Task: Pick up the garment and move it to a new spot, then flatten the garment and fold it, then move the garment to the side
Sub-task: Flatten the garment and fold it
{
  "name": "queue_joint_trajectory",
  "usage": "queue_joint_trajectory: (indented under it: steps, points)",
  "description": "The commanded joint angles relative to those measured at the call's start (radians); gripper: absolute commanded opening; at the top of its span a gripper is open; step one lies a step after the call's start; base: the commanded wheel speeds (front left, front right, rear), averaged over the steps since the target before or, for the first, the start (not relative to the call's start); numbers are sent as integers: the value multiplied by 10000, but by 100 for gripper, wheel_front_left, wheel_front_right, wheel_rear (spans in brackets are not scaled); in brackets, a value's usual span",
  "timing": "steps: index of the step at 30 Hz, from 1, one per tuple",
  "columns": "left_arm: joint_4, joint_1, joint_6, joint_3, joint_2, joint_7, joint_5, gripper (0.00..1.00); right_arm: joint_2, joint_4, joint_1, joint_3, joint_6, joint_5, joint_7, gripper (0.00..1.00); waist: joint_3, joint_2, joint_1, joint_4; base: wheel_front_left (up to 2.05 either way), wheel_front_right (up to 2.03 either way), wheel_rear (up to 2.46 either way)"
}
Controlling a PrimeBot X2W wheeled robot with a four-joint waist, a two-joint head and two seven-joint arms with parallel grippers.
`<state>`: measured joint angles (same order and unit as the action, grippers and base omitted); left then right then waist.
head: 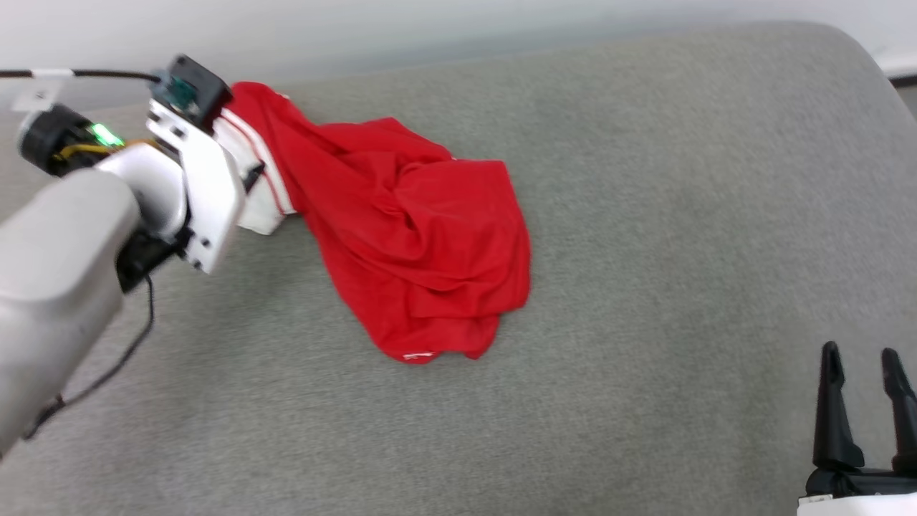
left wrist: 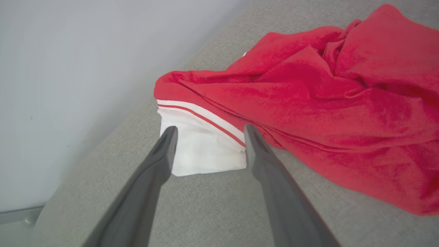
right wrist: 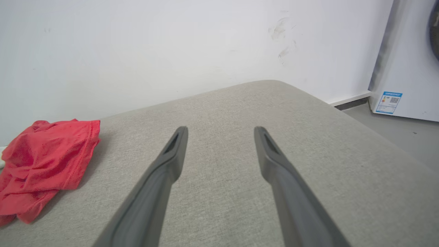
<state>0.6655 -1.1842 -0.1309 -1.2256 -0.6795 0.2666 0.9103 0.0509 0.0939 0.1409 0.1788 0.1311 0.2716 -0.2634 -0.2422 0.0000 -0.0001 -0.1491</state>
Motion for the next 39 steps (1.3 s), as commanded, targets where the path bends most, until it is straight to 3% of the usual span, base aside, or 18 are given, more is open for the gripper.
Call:
queue_joint_trajectory:
  steps: [1, 6, 12, 17, 25, 28, 33, 34, 36, 39]
  points:
    - [-179, 362, 8, -80, 33, 62, 72, 100, -11, -32, -101, -19, -7, -3, -20, 100, 451, 0, 1, 475, 0, 0, 0]
    - [-1893, 1332, 278, -166, -26, 879, 789, 100, -6, -142, -72, -121, -7, 77, -20, 100, 668, 0, 1, 667, 0, 0, 0]
    - [-2983, 2287, 760, -123, -13, 1334, 1617, 100, -8, -189, -168, -288, -7, 109, -20, 100, 710, 0, 1, 343, 0, 0, 0]
    - [-2950, 2877, 1382, -60, 272, 1330, 1982, 100, -10, -185, -175, -421, -7, 227, -20, 100, 715, 0, 1, -140, 0, 0, 0]
    - [-2435, 3691, 2677, 316, 630, 2671, 3617, 100, -8, -150, -167, -414, -7, 396, -20, 100, 528, 0, 1, -772, 0, 0, 0]
    - [-2311, 3843, 2927, 544, 706, 2702, 3999, 100, -8, -197, -250, -430, -7, 474, -20, 100, 440, 0, 1, -940, 0, 0, 0]
    - [-2239, 4014, 2973, 809, 854, 2783, 4476, 100, -8, -231, -332, -481, -7, 588, -20, 100, 352, 0, 1, -1080, 0, 0, 0]
    - [-2243, 4018, 2949, 824, 872, 2776, 4500, 92, -10, -234, -347, -481, -7, 599, -20, 100, 341, 0, 1, -1086, 0, 0, 0]
    - [-2272, 4025, 2835, 856, 898, 2775, 4589, 0, -8, -235, -380, -472, -7, 623, -20, 100, 323, 0, 1, -1089, 0, 0, 0]
    - [-2410, 4027, 2481, 808, 786, 2850, 4595, 0, -8, -235, -389, -431, -7, 629, -20, 100, 342, 0, 1, -1021, 0, 0, 0]
